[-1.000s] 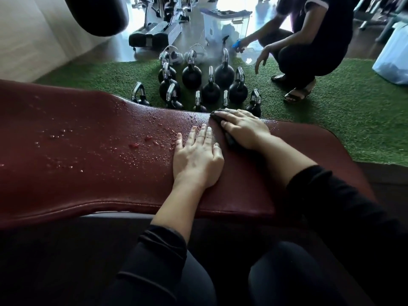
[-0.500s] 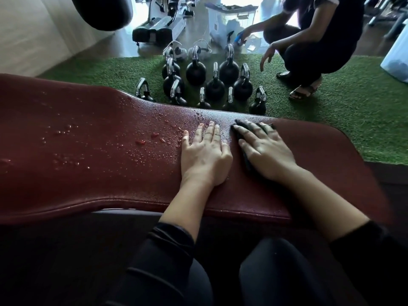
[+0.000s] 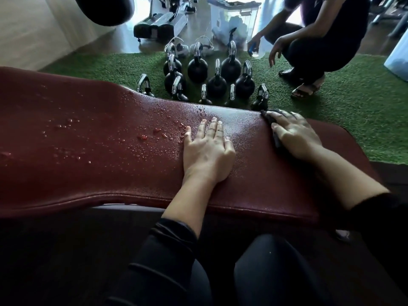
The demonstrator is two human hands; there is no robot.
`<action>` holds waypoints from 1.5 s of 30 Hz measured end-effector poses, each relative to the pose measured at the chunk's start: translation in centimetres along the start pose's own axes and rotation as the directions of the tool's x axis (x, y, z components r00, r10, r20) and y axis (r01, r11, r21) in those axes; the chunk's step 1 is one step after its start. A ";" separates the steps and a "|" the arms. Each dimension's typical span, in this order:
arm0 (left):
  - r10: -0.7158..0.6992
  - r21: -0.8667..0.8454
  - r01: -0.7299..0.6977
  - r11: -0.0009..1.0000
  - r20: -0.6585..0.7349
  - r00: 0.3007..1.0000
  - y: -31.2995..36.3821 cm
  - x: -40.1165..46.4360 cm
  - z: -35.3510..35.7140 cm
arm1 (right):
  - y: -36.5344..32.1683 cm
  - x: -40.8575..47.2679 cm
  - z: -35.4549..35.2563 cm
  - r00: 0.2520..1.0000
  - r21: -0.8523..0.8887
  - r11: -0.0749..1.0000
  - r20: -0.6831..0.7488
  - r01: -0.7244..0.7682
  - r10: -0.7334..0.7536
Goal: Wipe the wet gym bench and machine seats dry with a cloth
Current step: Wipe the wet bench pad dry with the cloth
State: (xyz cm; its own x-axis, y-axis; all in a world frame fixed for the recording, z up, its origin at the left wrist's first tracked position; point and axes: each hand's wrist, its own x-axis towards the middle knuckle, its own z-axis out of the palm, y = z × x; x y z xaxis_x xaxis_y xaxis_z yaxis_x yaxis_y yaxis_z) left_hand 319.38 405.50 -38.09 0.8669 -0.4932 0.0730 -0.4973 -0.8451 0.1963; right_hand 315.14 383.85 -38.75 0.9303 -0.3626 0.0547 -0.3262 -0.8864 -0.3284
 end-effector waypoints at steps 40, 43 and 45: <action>-0.232 0.180 0.217 0.959 0.061 0.971 -15.0 -1.6 -6.3 | -10.4 -0.6 3.3 0.998 -0.061 0.996 -0.010 0.063 -0.064; -0.233 0.181 0.220 0.958 0.050 0.971 -15.0 -1.5 -5.8 | -10.7 0.4 3.3 0.997 -0.066 0.995 -0.011 0.073 -0.074; -0.234 0.175 0.224 0.959 0.038 0.972 -15.0 -1.4 -5.8 | -11.1 1.4 3.3 0.997 -0.063 0.995 -0.012 0.079 -0.080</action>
State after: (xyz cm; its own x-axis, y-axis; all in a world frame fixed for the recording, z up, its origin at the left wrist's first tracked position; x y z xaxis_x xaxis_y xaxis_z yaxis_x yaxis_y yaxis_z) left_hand 325.82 420.10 -35.46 0.9571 -0.2897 -0.0120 -0.2891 -0.9567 0.0334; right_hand 320.64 394.07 -38.14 0.9514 -0.2937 0.0926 -0.2611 -0.9287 -0.2632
